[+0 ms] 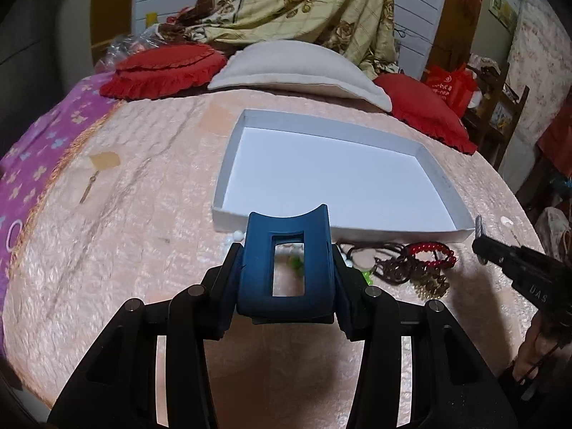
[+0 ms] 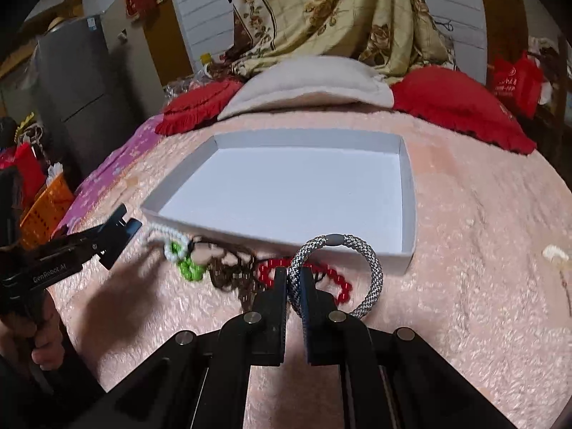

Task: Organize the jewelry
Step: 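Carry the blue clip over the tray with the left tool while the right tool drops the grey bangle inside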

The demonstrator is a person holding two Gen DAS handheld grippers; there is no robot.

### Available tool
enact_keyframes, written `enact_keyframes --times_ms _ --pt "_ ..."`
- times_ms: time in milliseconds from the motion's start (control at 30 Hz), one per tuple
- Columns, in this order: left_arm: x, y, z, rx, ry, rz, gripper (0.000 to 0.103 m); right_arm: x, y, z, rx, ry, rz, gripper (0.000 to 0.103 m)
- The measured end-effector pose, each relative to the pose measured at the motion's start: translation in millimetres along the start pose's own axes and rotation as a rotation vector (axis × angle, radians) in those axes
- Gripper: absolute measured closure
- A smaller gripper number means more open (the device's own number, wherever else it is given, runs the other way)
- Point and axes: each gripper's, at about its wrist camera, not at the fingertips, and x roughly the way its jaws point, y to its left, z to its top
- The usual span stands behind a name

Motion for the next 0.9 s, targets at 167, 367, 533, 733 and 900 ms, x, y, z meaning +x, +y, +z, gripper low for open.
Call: enact_keyframes --times_ms 167,367,533,733,900 --pt "10 2 35 0.014 -0.005 -0.014 0.059 -2 -2 21 0.001 -0.048 0.017 0.097" --pt "43 2 73 0.053 0.025 -0.049 0.059 16 -4 47 -0.041 -0.048 0.001 0.097" --pt "80 -5 85 0.112 0.027 -0.038 0.059 43 -10 65 -0.061 -0.018 -0.023 0.097" --pt "114 2 78 0.125 0.075 0.006 0.059 97 -32 73 -0.021 0.1 -0.054 0.097" --pt "127 11 72 0.108 0.106 0.027 0.059 118 -41 73 0.025 0.168 -0.072 0.097"
